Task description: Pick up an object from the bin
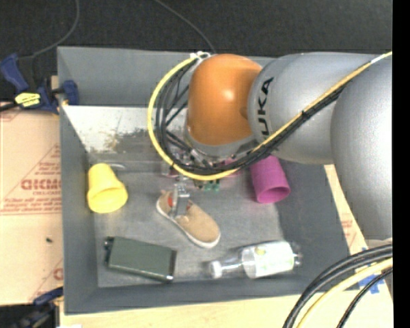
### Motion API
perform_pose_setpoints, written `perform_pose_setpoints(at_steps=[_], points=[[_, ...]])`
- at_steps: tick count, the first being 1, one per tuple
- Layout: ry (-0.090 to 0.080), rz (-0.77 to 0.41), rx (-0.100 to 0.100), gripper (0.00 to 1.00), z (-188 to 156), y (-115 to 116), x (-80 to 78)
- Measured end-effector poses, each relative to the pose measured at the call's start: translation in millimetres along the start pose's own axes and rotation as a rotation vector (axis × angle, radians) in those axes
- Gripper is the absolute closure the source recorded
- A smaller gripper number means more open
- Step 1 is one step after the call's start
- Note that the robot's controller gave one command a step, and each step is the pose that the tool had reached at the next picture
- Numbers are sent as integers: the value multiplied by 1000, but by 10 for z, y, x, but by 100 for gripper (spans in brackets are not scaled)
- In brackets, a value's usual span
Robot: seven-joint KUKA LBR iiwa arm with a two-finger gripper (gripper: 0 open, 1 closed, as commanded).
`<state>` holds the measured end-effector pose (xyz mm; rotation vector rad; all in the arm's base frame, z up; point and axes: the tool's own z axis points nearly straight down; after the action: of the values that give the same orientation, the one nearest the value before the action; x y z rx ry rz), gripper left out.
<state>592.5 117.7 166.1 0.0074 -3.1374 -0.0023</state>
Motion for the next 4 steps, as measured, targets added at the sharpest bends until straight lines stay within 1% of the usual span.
perform_pose_setpoints(at_steps=[1, 2, 3, 4], points=[[-8, 3, -1, 0, -50, -5, -15], [-3, -128, 1, 0, 460, -490, 558], [-11, -234, -1, 100, 556, -291, 249], [-11, -233, -2, 100, 557, -291, 249]])
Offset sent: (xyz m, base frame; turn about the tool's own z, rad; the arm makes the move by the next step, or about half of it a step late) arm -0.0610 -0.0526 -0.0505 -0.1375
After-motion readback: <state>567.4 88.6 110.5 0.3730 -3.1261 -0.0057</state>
